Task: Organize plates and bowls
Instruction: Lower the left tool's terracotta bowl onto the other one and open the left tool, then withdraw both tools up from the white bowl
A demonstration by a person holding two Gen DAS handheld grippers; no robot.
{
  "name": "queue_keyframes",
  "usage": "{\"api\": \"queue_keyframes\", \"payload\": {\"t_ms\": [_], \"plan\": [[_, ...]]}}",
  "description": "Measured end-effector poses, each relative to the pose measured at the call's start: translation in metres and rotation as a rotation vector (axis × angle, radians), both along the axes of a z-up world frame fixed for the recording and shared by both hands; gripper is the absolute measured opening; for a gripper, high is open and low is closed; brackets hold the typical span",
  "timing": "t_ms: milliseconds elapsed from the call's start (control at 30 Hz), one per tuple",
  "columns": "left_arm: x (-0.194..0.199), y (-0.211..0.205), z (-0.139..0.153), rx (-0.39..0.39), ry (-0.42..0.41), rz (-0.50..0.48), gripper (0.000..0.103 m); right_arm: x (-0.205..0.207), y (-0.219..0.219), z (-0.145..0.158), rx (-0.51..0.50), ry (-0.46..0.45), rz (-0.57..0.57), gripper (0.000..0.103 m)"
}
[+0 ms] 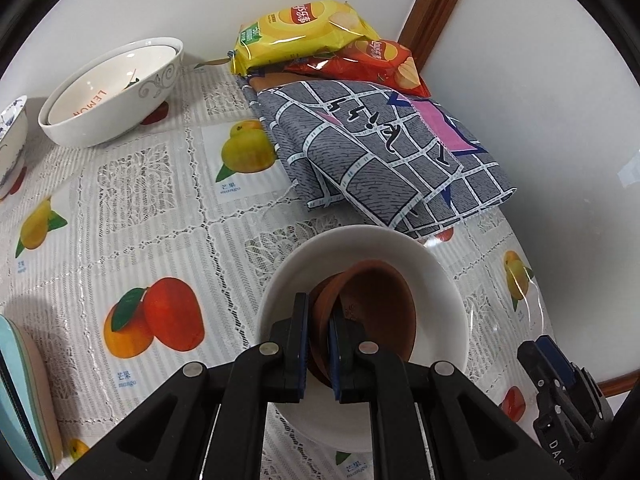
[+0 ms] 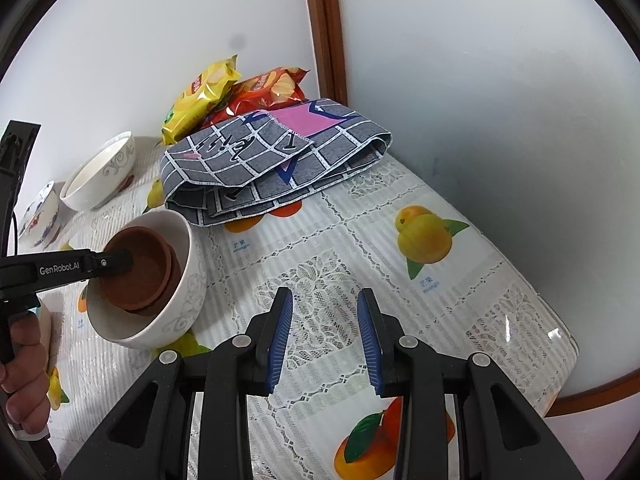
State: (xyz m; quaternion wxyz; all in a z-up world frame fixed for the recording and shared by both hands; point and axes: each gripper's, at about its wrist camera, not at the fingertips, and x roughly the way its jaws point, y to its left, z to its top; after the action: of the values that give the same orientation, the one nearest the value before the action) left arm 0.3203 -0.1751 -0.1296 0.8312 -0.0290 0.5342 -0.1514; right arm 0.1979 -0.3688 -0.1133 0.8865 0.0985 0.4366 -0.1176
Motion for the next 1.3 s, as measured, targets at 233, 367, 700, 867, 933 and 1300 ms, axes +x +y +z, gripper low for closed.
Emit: {"api": "queue_keyframes", "payload": {"t_ms": [233,367,700,867,933,1300], "plan": [[-0.002,-0.002,0.001,0.008,0.008,-0.015,0.011,-0.001,0.002,0.000,-0.002,0.009,0.003,0.034],[-0.007,0.000,0.004,0.007,0.019,-0.025,0.013,-0.003,0.006,0.005,-0.006,0.007,0.008,0.034],[-0.039,0.019,0.042,-0.007,-0.050,-0.033,0.028,-0.020,0.030,0.036,-0.034,-0.035,0.036,0.050],[-0.064,0.039,0.066,-0.018,-0.097,-0.023,0.034,-0.032,0.049,0.057,-0.024,-0.044,0.048,0.052],[-0.076,0.050,0.076,-0.028,-0.112,-0.021,0.034,-0.038,0.057,0.065,-0.032,-0.047,0.051,0.053],[-0.118,0.106,0.108,-0.047,-0.187,-0.031,0.042,-0.084,0.123,0.109,-0.120,-0.087,0.023,0.071]]}}
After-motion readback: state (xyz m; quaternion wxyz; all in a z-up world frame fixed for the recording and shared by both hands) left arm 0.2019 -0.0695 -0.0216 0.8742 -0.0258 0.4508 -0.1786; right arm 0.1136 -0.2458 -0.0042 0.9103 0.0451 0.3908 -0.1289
